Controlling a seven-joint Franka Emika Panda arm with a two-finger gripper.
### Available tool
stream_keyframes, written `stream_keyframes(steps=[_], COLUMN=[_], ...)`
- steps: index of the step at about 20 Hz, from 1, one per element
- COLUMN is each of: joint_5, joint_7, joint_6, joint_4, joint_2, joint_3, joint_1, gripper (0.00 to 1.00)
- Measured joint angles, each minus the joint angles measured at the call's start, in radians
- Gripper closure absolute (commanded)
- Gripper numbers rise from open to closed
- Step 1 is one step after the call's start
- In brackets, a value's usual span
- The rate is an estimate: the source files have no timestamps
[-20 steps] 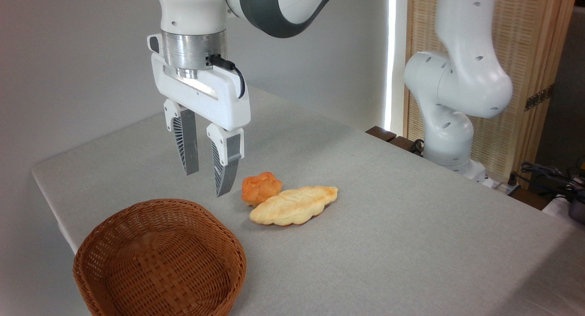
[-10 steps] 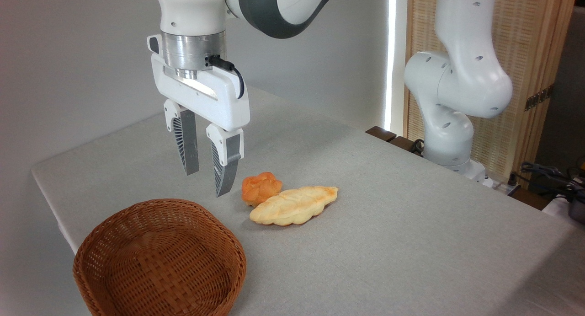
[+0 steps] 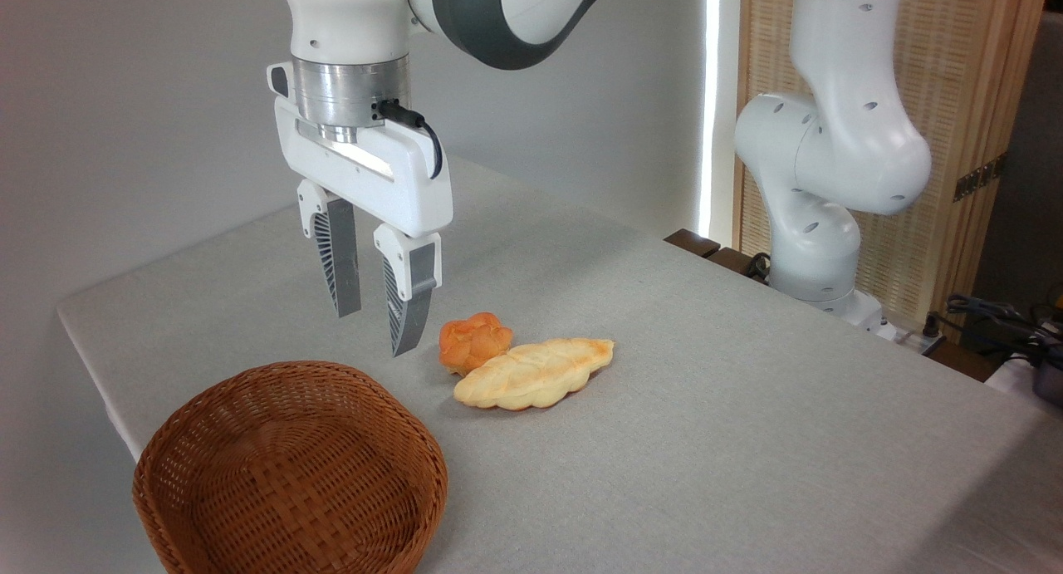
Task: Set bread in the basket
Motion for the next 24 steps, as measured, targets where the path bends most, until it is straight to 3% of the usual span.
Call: stream_keyframes(steps=[14,19,24], joint_5=[0.000,0.000,0.000], joint_7=[0.001,0.001,0.025], joint_6=[-0.042,-0.049,-0.050], joint_4=[-0.001,-0.053,-0.168], joint_2=[0.007,0.011,-0.002], joint_3=[-0.001,-0.013,-0.018], joint_1=[-0.008,-0.046,-0.112], gripper=[0.00,0.00,0.00])
